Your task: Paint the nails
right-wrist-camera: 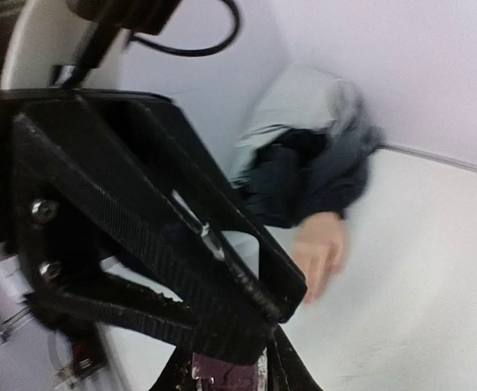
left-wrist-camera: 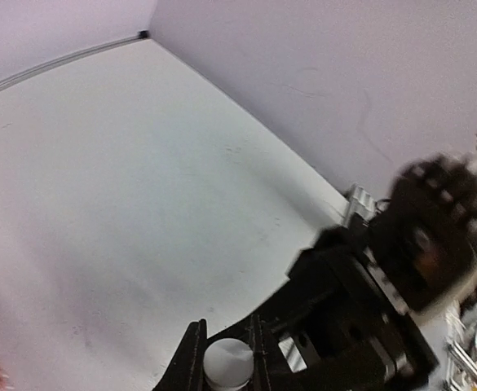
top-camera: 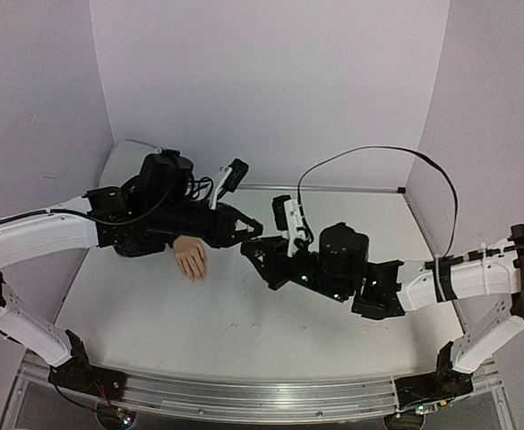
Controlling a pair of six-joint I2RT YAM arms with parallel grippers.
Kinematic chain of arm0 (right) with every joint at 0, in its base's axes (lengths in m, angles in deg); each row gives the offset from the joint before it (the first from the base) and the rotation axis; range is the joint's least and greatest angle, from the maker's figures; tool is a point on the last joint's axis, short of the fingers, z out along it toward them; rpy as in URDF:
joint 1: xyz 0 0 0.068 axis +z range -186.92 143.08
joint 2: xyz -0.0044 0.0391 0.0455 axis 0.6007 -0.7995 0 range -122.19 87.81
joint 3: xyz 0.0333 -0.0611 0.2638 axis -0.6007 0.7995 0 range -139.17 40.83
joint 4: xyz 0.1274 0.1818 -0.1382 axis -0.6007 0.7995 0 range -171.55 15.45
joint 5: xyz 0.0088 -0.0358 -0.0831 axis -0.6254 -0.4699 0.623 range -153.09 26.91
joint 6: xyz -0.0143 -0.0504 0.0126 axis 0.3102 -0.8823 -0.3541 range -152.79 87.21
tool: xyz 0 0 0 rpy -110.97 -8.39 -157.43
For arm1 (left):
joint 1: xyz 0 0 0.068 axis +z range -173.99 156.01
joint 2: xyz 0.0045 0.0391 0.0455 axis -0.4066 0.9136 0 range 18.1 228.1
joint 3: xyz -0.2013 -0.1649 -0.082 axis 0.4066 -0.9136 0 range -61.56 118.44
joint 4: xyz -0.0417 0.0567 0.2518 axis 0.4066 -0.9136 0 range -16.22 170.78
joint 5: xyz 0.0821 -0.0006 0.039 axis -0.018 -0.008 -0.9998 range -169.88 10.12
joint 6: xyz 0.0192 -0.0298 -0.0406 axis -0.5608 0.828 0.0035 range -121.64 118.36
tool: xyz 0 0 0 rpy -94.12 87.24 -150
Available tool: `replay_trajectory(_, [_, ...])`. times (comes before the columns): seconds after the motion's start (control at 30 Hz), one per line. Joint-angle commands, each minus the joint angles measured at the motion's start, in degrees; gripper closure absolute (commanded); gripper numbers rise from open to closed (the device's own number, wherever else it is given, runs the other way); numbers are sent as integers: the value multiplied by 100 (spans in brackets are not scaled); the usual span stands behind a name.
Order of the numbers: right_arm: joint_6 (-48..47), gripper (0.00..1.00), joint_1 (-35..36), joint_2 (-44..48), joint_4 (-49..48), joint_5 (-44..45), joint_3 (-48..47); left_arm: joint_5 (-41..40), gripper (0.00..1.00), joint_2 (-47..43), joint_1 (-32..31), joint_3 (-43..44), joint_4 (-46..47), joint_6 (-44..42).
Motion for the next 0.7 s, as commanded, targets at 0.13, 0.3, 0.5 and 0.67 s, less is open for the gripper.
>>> replay_trajectory(0.13, [-1348, 100, 50, -864, 80, 3312, -1152, -1505, 100, 430, -131, 655, -1223, 793])
replay_trajectory(0.3, [-1291, 100, -394, -600, -110, 880, -813, -1156, 69, 68, -123, 542, -1053, 598])
replay_trajectory(0.5, [-1144, 100, -1033, 21, -221, -2584, -259, -389, 26, -729, -46, -63, -115, 467])
replay_trajectory(0.67, [-141, 100, -1347, 167, -773, -4358, -122, 303, 14, -999, 52, -285, 378, 431])
